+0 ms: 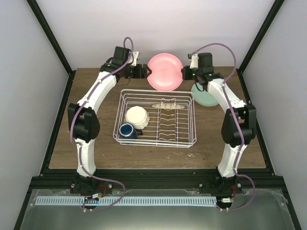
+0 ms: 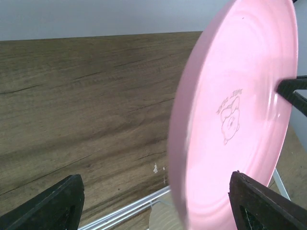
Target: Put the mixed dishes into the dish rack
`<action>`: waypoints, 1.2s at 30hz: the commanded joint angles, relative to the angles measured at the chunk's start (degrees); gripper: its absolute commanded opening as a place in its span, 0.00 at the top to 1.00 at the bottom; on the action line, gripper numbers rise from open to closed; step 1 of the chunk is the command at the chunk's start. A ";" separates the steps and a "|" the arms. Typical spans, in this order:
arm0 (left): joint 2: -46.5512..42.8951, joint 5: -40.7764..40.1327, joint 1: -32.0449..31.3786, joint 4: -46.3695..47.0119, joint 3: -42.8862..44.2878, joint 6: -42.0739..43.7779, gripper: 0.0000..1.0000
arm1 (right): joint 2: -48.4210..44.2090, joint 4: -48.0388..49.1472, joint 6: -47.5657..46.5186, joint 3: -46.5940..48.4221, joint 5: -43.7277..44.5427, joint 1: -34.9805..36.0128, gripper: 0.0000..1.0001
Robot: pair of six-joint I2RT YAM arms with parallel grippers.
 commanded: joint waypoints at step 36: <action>-11.56 29.59 6.47 23.44 -18.21 -6.25 0.93 | -0.99 9.07 -2.35 -10.25 -37.54 -2.33 0.40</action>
